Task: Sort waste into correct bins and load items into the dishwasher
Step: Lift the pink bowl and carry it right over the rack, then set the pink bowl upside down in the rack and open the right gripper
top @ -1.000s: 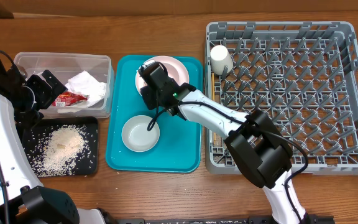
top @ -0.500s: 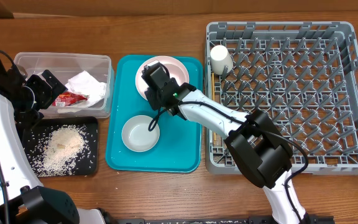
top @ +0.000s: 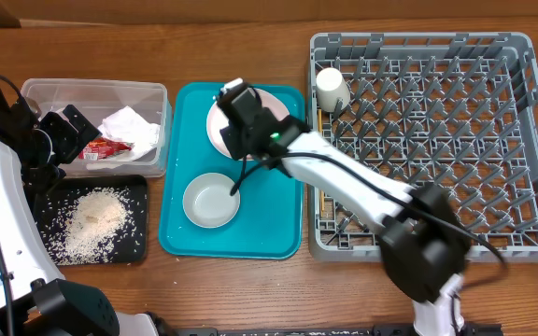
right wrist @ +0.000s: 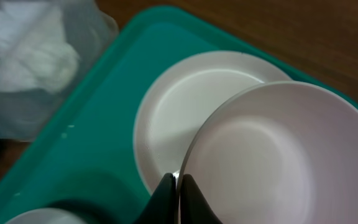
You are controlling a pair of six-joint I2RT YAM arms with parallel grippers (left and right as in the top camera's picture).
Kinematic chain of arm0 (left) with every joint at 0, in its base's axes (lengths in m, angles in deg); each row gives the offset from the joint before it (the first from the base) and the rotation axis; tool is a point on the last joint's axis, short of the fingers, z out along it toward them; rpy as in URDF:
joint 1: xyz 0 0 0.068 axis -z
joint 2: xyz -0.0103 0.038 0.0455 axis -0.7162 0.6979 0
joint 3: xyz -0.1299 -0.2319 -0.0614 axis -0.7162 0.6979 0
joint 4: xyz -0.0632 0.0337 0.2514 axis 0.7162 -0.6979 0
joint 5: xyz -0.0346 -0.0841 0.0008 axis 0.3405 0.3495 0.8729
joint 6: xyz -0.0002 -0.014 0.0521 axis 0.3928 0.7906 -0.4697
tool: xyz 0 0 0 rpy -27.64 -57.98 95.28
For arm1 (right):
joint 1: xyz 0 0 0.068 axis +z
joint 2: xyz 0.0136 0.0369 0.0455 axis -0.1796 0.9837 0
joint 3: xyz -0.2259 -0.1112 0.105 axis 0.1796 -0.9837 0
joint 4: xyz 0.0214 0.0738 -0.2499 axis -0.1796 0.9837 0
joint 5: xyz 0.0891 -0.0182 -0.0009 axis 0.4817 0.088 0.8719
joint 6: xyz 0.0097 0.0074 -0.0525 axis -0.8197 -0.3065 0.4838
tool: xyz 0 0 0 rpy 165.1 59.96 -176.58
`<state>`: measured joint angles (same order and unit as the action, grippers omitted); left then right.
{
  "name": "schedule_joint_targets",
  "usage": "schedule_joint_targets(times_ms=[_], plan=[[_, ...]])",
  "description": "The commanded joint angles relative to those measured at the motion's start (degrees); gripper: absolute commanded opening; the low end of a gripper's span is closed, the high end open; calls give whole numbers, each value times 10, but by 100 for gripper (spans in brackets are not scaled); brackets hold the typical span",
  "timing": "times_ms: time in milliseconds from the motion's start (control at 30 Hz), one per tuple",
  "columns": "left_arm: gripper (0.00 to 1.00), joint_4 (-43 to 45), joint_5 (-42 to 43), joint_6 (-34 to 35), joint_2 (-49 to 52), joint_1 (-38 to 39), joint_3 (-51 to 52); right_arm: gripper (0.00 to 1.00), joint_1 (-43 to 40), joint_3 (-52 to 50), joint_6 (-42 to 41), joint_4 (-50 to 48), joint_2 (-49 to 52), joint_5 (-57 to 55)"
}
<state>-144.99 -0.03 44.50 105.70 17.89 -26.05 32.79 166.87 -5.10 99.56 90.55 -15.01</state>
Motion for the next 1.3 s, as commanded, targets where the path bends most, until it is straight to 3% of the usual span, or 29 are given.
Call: schedule_joint_targets(times_ms=[0, 167, 300, 333, 467, 567, 667, 833, 1000, 1267], plan=[[100, 2, -2, 6, -4, -2, -12, 4, -25, 24, -31, 38, -130, 93], [100, 2, -2, 6, -4, -2, -12, 4, -134, 24, -50, 134, -222, 296], [100, 2, -2, 6, -4, -2, -12, 4, -290, 17, -19, 190, -231, 511], [100, 2, -2, 6, -4, -2, -12, 4, -342, 1, -8, 181, -231, 608], [100, 2, -2, 6, -4, -2, -12, 4, -433, -56, -8, 142, -230, 713], [100, 2, -2, 6, -4, -2, -12, 4, -476, -137, -63, 23, -230, 810], [100, 2, -2, 6, -4, -2, -12, 4, -477, -224, -219, -165, -230, 819], [100, 2, -2, 6, -4, -2, -12, 4, -442, -316, -363, -317, -230, 716], [100, 2, -2, 6, -4, -2, -12, 4, -398, -345, -377, -351, -227, 640], [100, 2, -2, 6, -4, -2, -12, 4, -390, -374, -377, -346, -224, 613]])
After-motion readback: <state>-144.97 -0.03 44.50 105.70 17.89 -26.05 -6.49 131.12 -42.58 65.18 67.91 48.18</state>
